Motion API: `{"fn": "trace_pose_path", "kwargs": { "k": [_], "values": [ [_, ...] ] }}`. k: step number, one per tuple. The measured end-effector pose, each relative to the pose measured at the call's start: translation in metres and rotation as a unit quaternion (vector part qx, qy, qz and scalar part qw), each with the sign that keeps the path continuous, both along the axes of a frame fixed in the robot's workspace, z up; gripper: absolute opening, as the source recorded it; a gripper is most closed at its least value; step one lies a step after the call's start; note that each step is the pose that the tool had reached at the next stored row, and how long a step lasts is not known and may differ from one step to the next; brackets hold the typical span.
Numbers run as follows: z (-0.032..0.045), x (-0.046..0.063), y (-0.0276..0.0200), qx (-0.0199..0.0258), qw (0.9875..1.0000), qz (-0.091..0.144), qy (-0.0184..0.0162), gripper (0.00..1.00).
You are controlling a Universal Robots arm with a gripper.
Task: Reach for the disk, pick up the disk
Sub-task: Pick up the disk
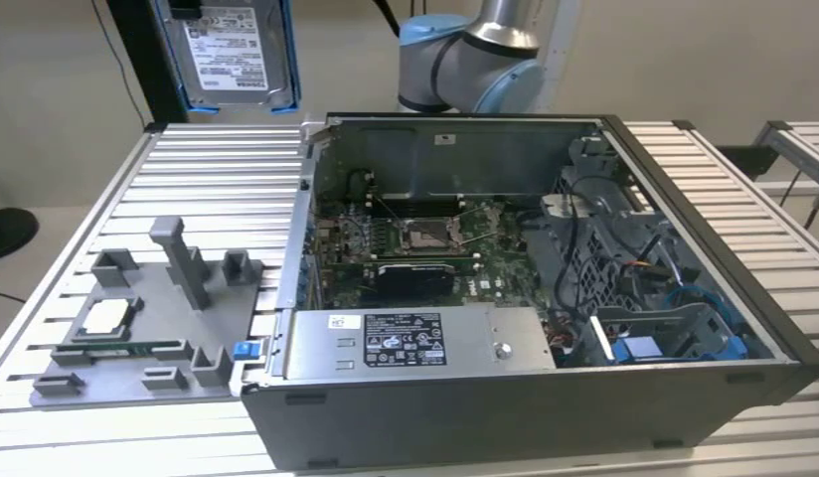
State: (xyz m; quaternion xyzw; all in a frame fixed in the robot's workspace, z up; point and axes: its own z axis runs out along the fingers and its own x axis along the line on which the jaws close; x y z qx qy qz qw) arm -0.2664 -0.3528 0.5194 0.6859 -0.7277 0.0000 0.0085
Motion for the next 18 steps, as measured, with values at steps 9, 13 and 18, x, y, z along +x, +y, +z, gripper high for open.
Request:
{"fn": "trace_pose_path", "kwargs": {
  "k": [9, 13, 18],
  "values": [
    [0.0000, 0.033, 0.0000, 0.0000, 1.0000, 0.000, 0.0000, 0.00],
    [0.0000, 0.048, 0.0000, 0.0000, 1.0000, 0.000, 0.0000, 0.00],
    [0.0000, 0.068, 0.0000, 0.0000, 1.0000, 0.000, 0.0000, 0.00]
  ]
}}
